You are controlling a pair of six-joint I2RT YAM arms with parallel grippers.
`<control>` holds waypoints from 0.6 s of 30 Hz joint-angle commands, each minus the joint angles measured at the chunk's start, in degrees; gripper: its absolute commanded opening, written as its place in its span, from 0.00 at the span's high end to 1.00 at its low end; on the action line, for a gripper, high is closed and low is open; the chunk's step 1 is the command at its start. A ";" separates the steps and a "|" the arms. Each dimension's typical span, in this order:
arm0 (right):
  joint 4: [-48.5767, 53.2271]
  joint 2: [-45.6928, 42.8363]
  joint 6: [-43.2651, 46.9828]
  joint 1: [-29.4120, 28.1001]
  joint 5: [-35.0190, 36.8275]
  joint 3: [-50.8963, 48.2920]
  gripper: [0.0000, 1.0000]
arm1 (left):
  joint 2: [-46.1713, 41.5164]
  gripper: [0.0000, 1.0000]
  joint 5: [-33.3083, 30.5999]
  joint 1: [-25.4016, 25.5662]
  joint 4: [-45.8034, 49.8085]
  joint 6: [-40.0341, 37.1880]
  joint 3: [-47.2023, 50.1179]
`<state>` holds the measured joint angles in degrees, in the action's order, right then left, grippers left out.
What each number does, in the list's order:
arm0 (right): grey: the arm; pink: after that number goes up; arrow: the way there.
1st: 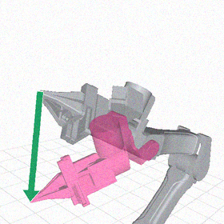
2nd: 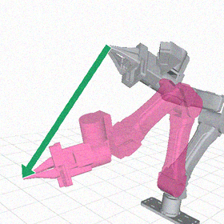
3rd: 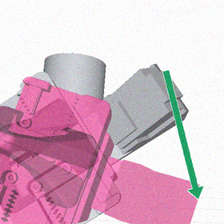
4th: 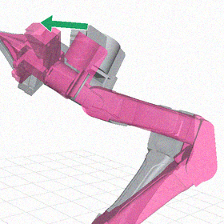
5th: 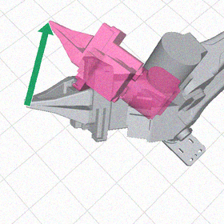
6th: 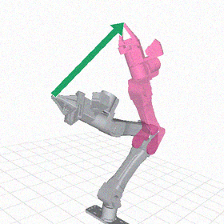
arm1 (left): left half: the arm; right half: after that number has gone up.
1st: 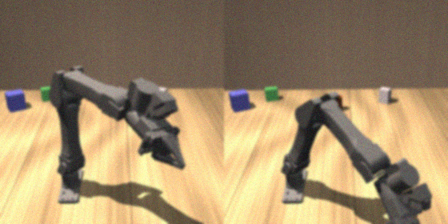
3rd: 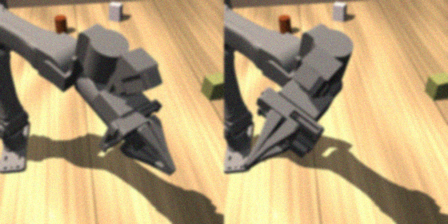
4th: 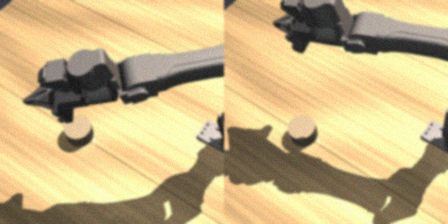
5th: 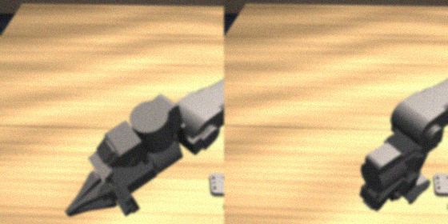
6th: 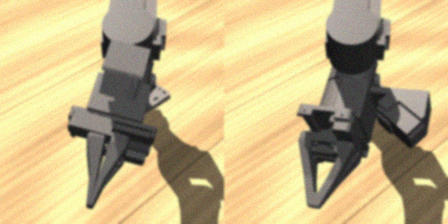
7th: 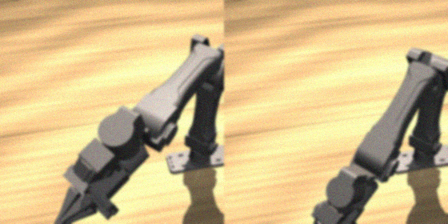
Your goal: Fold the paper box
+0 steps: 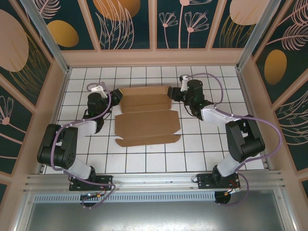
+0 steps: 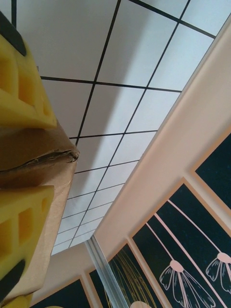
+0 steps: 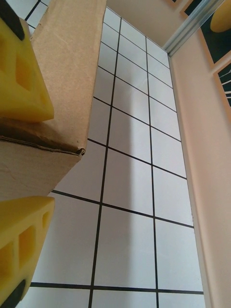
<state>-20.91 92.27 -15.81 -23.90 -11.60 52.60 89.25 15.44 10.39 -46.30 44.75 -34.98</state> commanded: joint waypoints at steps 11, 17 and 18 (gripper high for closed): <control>5.62 -0.63 1.61 -3.74 5.90 -1.59 0.50 | -0.56 0.54 -0.50 0.03 7.24 -0.63 -0.59; 8.90 -9.36 10.53 -3.21 10.99 1.69 0.35 | -5.47 0.39 -1.18 -0.11 17.40 -5.66 -7.45; 9.81 -10.18 12.51 -3.40 11.32 2.83 0.34 | -6.50 0.38 -2.17 -0.13 19.62 -6.48 -8.77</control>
<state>-15.03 86.46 -10.28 -26.55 -2.96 51.55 86.30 14.46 10.17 -34.39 42.11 -39.35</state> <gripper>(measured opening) 0.654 0.618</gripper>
